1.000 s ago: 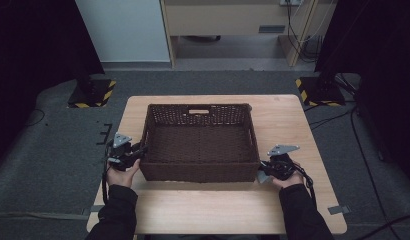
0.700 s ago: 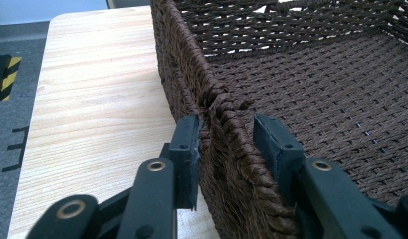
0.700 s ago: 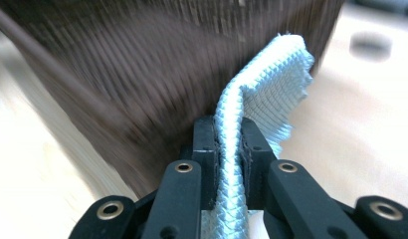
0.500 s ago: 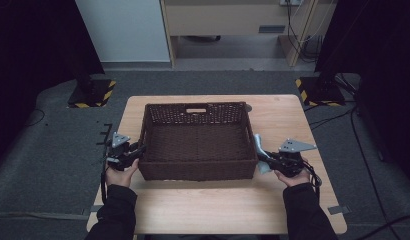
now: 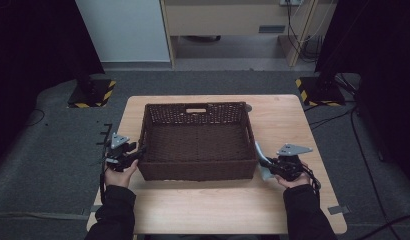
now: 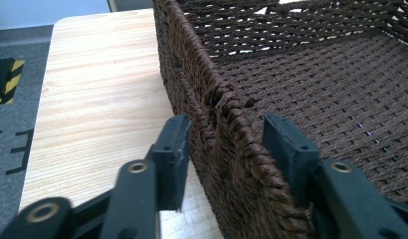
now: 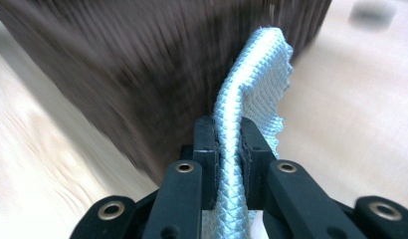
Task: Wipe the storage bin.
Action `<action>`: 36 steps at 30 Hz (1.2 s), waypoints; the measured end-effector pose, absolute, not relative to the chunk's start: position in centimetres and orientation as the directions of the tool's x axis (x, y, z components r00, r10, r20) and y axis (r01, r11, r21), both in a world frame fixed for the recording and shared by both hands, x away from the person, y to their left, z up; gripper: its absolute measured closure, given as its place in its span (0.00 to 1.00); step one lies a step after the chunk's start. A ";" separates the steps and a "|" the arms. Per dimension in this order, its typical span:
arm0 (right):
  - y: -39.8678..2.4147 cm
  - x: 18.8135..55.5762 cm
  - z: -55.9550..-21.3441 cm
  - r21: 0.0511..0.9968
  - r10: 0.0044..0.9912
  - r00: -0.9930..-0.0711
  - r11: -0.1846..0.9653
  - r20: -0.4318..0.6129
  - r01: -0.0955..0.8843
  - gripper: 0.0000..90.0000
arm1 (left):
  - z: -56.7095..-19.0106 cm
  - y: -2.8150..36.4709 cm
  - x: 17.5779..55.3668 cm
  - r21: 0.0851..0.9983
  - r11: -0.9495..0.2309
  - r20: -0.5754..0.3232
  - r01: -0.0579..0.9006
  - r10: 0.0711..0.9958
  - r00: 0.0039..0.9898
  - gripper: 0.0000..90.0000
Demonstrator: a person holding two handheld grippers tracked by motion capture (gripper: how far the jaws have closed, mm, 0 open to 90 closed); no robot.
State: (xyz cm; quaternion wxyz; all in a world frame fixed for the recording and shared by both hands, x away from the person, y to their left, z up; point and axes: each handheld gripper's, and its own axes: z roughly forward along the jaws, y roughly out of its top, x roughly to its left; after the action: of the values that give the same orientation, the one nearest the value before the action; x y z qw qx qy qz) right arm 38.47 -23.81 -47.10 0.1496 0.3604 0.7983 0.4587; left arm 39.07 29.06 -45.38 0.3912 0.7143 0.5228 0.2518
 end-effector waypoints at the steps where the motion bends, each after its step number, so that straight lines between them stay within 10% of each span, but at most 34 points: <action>1: -24.0 38.1 -46.3 0.863 0.709 -0.700 0.297 0.088 0.409 0.91 | -45.3 29.1 39.0 0.822 -0.151 -0.050 0.550 0.941 0.334 0.54; 14: -22.6 37.9 -50.0 0.715 0.699 -0.711 0.459 0.077 0.528 0.90 | -45.4 28.5 38.0 0.799 -0.209 -0.042 0.564 0.916 0.399 0.68; 25: -24.1 35.5 -45.3 0.882 0.706 -0.706 0.299 0.053 0.365 0.90 | -45.3 27.8 38.0 0.800 -0.198 -0.009 0.566 0.940 0.341 0.81; 36: -22.6 35.8 -49.0 0.765 0.697 -0.714 0.423 0.068 0.486 0.90 | -45.4 27.9 38.0 0.804 -0.192 -0.017 0.563 0.938 0.345 0.79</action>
State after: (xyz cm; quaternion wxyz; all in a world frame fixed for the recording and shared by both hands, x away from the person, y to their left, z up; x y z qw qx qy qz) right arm 35.81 -22.60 -48.96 0.1308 0.3550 0.8332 0.4033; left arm 37.96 27.93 -45.45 0.3736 0.7300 0.5141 0.2515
